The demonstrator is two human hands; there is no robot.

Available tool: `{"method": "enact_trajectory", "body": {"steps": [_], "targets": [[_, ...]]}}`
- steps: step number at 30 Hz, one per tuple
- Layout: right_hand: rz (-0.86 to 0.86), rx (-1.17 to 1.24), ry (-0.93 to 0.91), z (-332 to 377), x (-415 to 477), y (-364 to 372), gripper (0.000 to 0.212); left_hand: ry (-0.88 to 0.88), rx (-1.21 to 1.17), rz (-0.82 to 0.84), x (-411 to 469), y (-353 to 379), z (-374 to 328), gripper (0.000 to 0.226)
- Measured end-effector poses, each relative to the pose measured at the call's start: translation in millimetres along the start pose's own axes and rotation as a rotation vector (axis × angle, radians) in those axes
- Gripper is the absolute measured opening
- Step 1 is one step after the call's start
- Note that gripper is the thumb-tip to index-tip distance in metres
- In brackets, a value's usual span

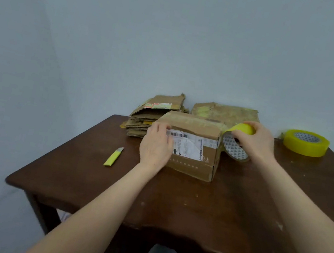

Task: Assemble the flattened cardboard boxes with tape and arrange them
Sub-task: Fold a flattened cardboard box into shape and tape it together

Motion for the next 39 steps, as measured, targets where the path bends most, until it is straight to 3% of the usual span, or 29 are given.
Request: {"method": "enact_trajectory", "body": {"steps": [10, 14, 18, 24, 26, 29, 32, 34, 39], "targets": [[-0.013, 0.062, 0.053, -4.9, -2.1, 6.4, 0.051, -0.463, 0.312, 0.466, -38.1, 22.1, 138.4, 0.039], [0.006, 0.052, 0.044, -7.2, 2.6, 7.0, 0.05, -0.511, 0.358, 0.55, -43.0, 31.9, 164.1, 0.043], [0.02, 0.061, 0.05, -10.3, 6.1, 8.4, 0.05, -0.408, 0.425, 0.493, -35.8, 31.8, 163.5, 0.039], [0.098, 0.082, 0.042, -14.9, 7.8, 3.8, 0.052, -0.577, -0.063, 0.062, -13.7, 3.7, 128.1, 0.048], [0.143, 0.107, 0.042, -15.5, 8.1, 0.5, 0.051, -0.5, -0.138, -0.083, 10.3, -18.4, 96.7, 0.044], [0.186, 0.15, 0.059, -17.7, 8.6, -3.0, 0.046, -0.218, -0.214, -0.155, 43.2, -39.9, 29.0, 0.029], [0.185, 0.192, 0.162, -26.1, 12.9, -3.9, 0.046, 0.0, -0.329, -0.066, 56.6, -35.4, -47.3, 0.014], [0.216, 0.19, 0.209, -29.0, 14.4, -3.9, 0.05, 0.077, -0.325, 0.041, 58.5, -20.2, -90.7, 0.019], [0.323, 0.163, 0.217, -32.6, 17.0, -4.1, 0.028, 0.114, -0.208, 0.229, 50.8, 24.3, -127.7, 0.03]]}}
Point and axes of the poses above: each hand's wrist, its own x-axis towards the middle knuckle, its own y-axis out of the palm, z = x × y, the point moved 5 cm from there along x, towards the middle knuckle, and after that the axes turned 7 degrees about y, right-handed, at the moved point
